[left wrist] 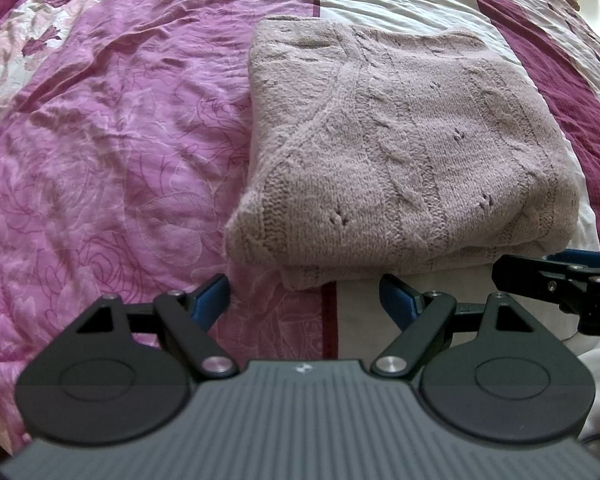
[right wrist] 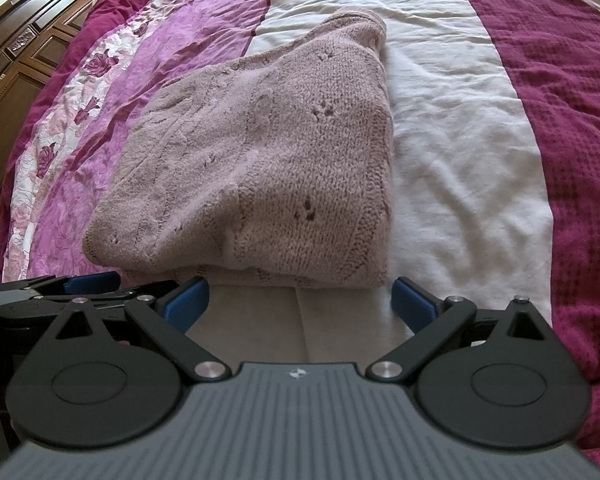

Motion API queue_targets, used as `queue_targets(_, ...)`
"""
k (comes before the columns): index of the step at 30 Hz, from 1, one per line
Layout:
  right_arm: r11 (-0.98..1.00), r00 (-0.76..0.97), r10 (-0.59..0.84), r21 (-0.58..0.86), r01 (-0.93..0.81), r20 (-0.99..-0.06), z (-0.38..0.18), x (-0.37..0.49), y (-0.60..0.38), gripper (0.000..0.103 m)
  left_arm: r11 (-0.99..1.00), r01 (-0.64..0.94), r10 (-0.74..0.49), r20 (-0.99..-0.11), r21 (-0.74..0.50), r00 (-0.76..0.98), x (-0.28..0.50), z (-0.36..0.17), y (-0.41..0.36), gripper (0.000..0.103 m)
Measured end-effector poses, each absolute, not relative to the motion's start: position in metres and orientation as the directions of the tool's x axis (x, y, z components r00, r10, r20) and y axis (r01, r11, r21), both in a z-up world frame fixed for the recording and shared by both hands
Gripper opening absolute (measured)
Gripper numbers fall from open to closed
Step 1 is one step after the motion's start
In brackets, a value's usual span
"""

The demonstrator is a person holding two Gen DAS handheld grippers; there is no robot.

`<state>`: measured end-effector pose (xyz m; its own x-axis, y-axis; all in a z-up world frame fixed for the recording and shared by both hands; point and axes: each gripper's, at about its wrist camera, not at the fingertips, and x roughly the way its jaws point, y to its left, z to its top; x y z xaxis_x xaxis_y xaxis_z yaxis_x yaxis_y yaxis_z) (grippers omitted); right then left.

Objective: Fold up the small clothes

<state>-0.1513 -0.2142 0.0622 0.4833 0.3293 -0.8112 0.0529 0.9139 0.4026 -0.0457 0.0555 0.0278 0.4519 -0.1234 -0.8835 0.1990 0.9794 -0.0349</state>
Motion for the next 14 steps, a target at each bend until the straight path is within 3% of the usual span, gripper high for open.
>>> queue_targets(14,0.913,0.483,0.331,0.404,0.053,-0.811,0.0620,-0.1509,-0.2146,0.101,0.978,0.209,-0.120,-0.886,-0.027,0.448,-0.0474,0.0256,0.0545,0.083)
